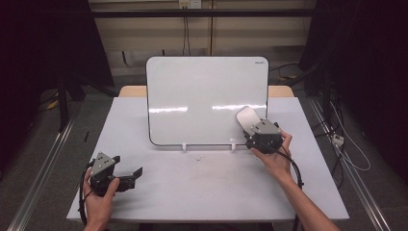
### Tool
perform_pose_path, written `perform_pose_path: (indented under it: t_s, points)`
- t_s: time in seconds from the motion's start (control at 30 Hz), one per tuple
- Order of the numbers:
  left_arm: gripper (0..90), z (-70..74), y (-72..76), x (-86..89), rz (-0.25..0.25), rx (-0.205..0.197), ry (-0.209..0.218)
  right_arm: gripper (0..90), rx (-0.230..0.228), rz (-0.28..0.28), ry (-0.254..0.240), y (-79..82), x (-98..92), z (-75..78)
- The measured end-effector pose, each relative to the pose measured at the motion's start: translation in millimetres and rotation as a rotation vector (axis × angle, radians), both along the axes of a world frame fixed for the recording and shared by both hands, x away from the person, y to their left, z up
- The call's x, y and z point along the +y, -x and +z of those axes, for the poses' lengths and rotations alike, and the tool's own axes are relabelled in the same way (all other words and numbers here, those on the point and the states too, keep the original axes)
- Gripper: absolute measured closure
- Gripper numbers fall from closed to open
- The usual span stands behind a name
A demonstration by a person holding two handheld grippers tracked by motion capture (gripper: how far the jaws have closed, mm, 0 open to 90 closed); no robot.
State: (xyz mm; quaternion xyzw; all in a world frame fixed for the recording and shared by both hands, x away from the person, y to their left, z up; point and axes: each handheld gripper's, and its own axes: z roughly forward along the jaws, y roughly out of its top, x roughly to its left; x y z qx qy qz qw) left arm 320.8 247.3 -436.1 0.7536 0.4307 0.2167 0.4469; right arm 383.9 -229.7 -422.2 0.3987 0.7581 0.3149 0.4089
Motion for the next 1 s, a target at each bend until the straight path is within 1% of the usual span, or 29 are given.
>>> perform_pose_path:
  t_s: [0.13, 0.17, 0.2, 0.23, 0.37, 0.43, 0.47, 0.5, 0.57, 0.63, 0.7, 0.73, 0.77, 0.8, 0.83, 0.9, 0.93, 0.97, 1.0]
  points:
    - [5.8, 0.6, 1.1, 1.0, -0.013, 0.007, 0.001, 31.2, 0.000, -0.005, 0.003, 0.4, 0.7, -0.3]
    - [5.8, 0.1, 1.1, 1.0, -0.008, 0.000, 0.003, 31.1, 0.002, -0.008, 0.005, 0.4, 1.2, -0.2]
    - [5.8, 0.4, 1.2, 1.6, -0.013, 0.001, 0.009, 31.0, 0.002, -0.007, 0.009, 0.2, 1.5, -0.2]
    - [5.8, 0.6, 1.3, 1.9, -0.010, -0.003, 0.005, 30.8, 0.005, -0.005, 0.002, 0.0, 0.9, -0.3]
    - [5.8, -0.1, 1.4, 2.5, -0.011, 0.001, 0.006, 29.8, 0.013, -0.003, -0.010, -0.5, 0.0, 0.0]
    - [5.8, 0.1, 1.3, 3.1, -0.012, -0.001, 0.007, 25.2, 0.031, 0.003, -0.037, -1.5, -1.3, 0.2]
    - [5.8, 0.8, 1.4, 4.0, -0.018, 0.006, 0.006, 23.5, 0.039, 0.003, -0.046, -2.4, -2.0, -0.2]
    - [5.8, 0.3, 1.2, 3.7, -0.009, -0.002, 0.008, 20.6, 0.050, 0.003, -0.056, -3.0, -2.4, -0.9]
    - [5.8, 0.3, 0.8, 4.5, -0.015, 0.001, 0.006, 16.1, 0.054, 0.003, -0.072, -3.2, -2.6, -1.8]
    - [5.8, -0.8, 0.5, 3.9, -0.009, 0.001, 0.012, 11.2, 0.057, 0.009, -0.105, -3.0, -2.4, -0.4]
    - [5.8, -1.2, 0.7, 4.4, -0.009, 0.004, 0.008, 9.7, 0.055, 0.012, -0.141, -2.9, -3.0, 1.7]
    - [5.8, -1.4, 1.2, 4.5, -0.006, 0.006, 0.010, 9.3, 0.064, 0.011, -0.173, -3.3, -4.3, 2.7]
    - [5.8, -1.5, 1.4, 5.2, -0.009, 0.004, 0.005, 8.2, 0.073, 0.016, -0.192, -4.1, -5.9, 3.7]
    - [5.8, -1.7, 1.8, 5.7, -0.008, 0.005, 0.005, 7.6, 0.074, 0.016, -0.197, -4.4, -7.1, 4.3]
    - [5.8, -2.2, 2.1, 6.0, -0.006, 0.005, 0.017, 7.2, 0.074, 0.014, -0.198, -4.0, -8.2, 4.9]
    - [5.8, -1.9, 2.1, 7.0, 0.001, 0.006, 0.011, 7.1, 0.087, 0.022, -0.218, -2.9, -11.4, 6.4]
    - [5.8, -1.8, 2.3, 7.0, -0.001, 0.008, 0.021, 7.0, 0.093, 0.026, -0.227, -2.2, -13.0, 6.9]
    - [5.8, -1.3, 2.5, 7.1, -0.004, 0.004, 0.019, 6.9, 0.100, 0.018, -0.232, -0.9, -14.0, 7.3]
    - [5.8, -0.9, 2.9, 7.1, -0.002, 0.000, 0.017, 6.3, 0.097, 0.019, -0.243, 0.5, -15.1, 7.4]
